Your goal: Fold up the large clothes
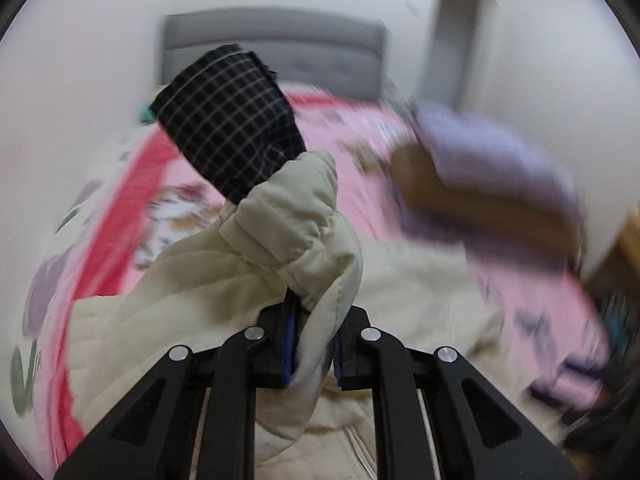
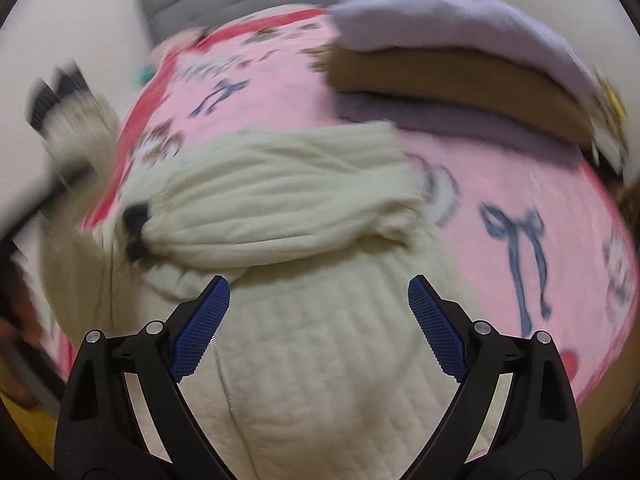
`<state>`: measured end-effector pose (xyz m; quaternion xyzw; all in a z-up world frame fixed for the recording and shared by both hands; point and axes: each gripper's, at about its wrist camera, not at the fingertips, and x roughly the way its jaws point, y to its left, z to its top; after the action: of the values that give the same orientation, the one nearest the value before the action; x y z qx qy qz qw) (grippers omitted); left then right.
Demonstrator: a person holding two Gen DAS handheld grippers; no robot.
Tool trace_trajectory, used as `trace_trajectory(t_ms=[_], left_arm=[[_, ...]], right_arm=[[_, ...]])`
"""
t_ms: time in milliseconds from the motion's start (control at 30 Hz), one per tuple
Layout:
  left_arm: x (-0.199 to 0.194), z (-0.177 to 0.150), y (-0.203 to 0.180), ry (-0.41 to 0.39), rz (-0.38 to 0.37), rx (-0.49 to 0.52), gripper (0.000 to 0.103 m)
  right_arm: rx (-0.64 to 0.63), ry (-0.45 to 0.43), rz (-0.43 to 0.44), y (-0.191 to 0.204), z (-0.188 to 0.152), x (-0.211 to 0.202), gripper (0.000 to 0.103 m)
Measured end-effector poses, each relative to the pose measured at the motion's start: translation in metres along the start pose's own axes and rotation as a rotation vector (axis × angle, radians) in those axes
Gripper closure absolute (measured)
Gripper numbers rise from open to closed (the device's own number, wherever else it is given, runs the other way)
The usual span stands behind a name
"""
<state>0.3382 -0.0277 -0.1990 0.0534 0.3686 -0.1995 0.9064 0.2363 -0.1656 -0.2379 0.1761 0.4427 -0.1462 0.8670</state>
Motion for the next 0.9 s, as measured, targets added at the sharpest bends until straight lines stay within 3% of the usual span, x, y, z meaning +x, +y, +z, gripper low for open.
trace_trajectory(t_ms=[133, 233, 300, 367, 400, 567, 767, 833, 867, 900], left_arm=[[0.052, -0.04, -0.066, 0.102, 0.098, 0.261, 0.089], [0.069, -0.07, -0.099, 0.064, 0.204, 0.453, 0.087], [0.078, -0.083, -0.111, 0.059, 0.226, 0.585, 0.086], [0.084, -0.1, -0.118, 0.041, 0.26, 0.737, 0.086], [0.083, -0.108, -0.119, 0.02, 0.264, 0.797, 0.085], [0.083, -0.104, -0.118, 0.021, 0.227, 0.845, 0.084], [0.086, -0.11, -0.12, 0.011, 0.227, 0.888, 0.083], [0.083, -0.106, -0.116, 0.027, 0.196, 0.868, 0.081], [0.083, -0.105, -0.114, 0.037, 0.181, 0.856, 0.08], [0.086, -0.105, -0.112, 0.069, 0.165, 0.845, 0.079]], right_arm=[[0.128, -0.012, 0.01, -0.049, -0.01, 0.009, 0.016], [0.131, -0.037, 0.039, -0.06, -0.009, 0.014, 0.016], [0.124, -0.064, 0.186, -0.065, -0.001, 0.014, 0.015], [0.112, -0.031, 0.373, -0.064, 0.017, 0.023, 0.009], [0.099, -0.01, 0.422, -0.06, 0.026, 0.029, 0.009], [-0.077, 0.136, 0.576, -0.013, 0.077, 0.081, 0.008], [-0.156, 0.306, 0.6, 0.04, 0.097, 0.143, 0.008], [-0.199, 0.344, 0.589, 0.053, 0.095, 0.156, 0.02], [-0.22, 0.36, 0.582, 0.057, 0.093, 0.16, 0.053], [-0.237, 0.39, 0.565, 0.061, 0.091, 0.168, 0.064]])
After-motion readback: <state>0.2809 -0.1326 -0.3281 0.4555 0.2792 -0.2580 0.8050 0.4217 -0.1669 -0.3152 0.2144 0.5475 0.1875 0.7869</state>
